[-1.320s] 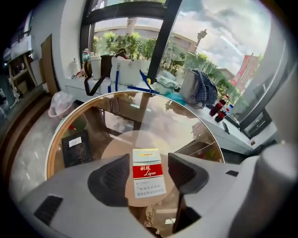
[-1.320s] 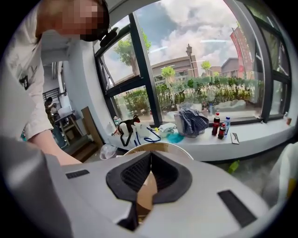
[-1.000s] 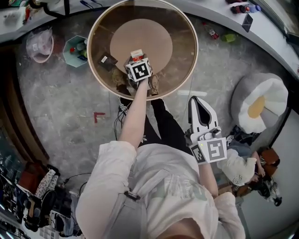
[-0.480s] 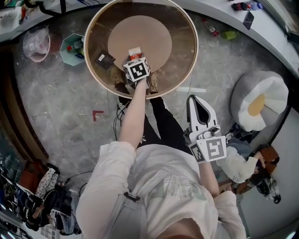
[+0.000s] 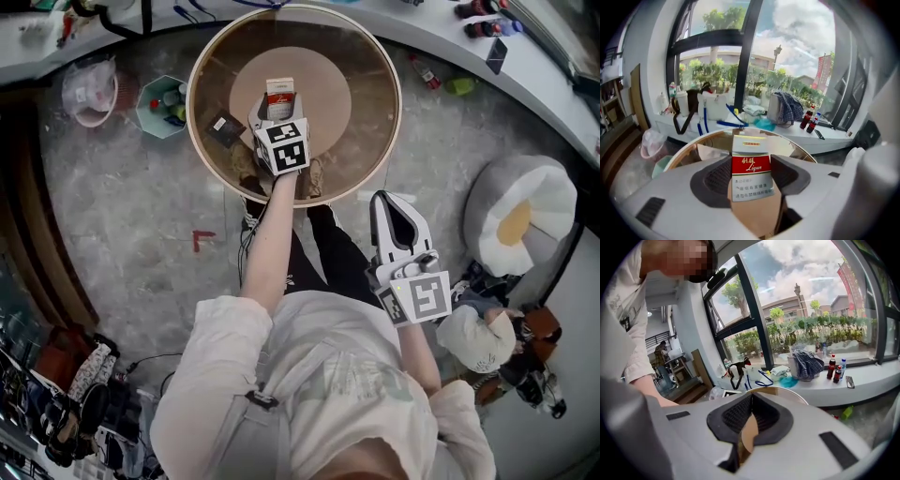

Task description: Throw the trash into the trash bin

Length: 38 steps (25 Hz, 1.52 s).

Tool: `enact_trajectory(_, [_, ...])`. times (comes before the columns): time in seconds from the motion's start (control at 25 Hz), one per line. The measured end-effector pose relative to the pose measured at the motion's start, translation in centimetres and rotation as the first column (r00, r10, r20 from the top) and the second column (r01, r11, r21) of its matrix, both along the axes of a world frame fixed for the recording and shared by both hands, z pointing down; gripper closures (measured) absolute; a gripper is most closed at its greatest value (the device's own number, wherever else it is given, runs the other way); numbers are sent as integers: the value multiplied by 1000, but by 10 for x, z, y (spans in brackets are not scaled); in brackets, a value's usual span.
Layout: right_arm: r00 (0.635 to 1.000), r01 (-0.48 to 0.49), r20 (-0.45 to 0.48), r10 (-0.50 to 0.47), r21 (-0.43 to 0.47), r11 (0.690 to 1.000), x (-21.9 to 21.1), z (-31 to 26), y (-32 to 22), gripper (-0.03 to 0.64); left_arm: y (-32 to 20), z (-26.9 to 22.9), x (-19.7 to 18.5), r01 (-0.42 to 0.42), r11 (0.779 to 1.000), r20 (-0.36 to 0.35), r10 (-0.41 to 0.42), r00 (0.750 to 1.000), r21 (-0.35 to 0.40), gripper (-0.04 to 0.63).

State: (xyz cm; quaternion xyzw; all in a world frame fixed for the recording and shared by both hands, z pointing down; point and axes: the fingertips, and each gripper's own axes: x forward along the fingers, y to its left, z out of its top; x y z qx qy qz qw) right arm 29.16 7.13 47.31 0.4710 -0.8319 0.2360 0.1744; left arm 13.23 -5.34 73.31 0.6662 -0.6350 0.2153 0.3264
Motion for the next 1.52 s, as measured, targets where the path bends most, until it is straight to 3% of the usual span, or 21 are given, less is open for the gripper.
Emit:
enact_trajectory(0.16, [999,-14,45,13,18,1000,-17,-18,-16,603,-28,-82,-24,-81,979,128,58,990,187,328])
enact_trajectory(0.24, [997,-35,66,33,32,999,-25,-27,-29,603,-38,-127,-39,-81,957,141,42,989,280,328])
enact_trajectory(0.44, [993,-19,113,10,77,997,-64,-54,-52,603,-27,-226,-71,-18,904,63,-9,998,428,328])
enact_trajectory(0.68, [986,38,151,-70,202,979,-123,-110,-73,603,8,-338,-97,-24,834,71,-19,997,551,328])
enact_trajectory(0.84, [981,71,157,-111,243,967,-153,-128,-73,603,29,-384,-100,-2,776,-20,18,1000,631,328])
enact_trajectory(0.92, [981,98,137,-140,276,956,-168,-132,-75,603,34,-392,-105,-7,766,-33,36,999,643,328])
enact_trajectory(1.04, [980,140,94,-175,295,945,-188,-128,-81,603,35,-393,-119,-5,764,-17,21,1000,645,328])
enact_trajectory(1.16, [977,148,113,-181,253,956,-204,-117,-90,603,30,-382,-141,29,783,-36,-8,999,622,328])
enact_trajectory(1.36, [970,223,45,-240,243,944,-236,-98,-108,603,26,-327,-194,116,849,-73,-91,993,516,328])
enact_trajectory(1.52, [964,252,45,-261,146,957,-263,-52,-115,603,25,-251,-252,193,891,-59,-185,981,410,330])
